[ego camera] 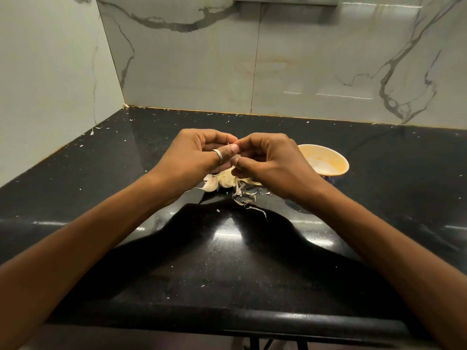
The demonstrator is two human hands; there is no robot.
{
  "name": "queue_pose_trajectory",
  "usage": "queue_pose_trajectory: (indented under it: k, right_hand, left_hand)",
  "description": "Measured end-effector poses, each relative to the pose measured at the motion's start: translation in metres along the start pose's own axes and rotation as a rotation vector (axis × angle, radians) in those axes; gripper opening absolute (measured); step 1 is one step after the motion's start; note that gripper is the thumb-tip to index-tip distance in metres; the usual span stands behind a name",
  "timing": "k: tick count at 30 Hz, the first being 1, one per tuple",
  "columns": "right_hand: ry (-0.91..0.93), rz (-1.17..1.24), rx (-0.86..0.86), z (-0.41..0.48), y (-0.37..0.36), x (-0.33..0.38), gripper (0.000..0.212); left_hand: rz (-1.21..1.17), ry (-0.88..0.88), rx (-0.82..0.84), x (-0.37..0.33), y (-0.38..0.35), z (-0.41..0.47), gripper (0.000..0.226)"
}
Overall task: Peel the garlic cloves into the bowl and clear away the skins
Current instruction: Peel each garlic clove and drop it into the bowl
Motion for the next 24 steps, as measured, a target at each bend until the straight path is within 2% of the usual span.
queue_pose_trajectory:
  k: [7, 12, 16, 19, 24]
  right_hand:
    - [-0.074, 0.337, 0.024, -0.001, 0.007, -0.008, 0.019]
    - [-0.097, 0.415, 0.007, -0.001, 0.008, -0.012, 0.015]
    - [-0.065, 0.297, -0.022, -0.001, 0.013, -0.008, 0.013]
    - [-0.040, 0.123, -0.065, 0.000, 0.018, -0.007, 0.011]
    - [0.005, -0.058, -0.093, 0.001, 0.018, -0.003, 0.012]
  left_hand:
    - [-0.041, 0.015, 0.001, 0.000, 0.002, 0.001, 0.027]
    - [0.008, 0.002, 0.010, -0.003, 0.000, -0.001, 0.028]
    - [0.113, -0.021, 0.017, -0.004, -0.001, -0.002, 0.023]
    - [0.168, -0.030, 0.015, -0.005, -0.001, -0.001, 0.021]
    - [0.200, -0.012, 0.031, -0.002, -0.002, -0.001, 0.021]
Point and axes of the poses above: each hand's wrist, its own z-axis towards the middle knuckle, its own y-axis out of the back of the hand, x = y × z, the point moved 10 cm from there along z, towards the middle knuckle, and after that the axes turned 8 degrees about x, right-handed, at the moved point
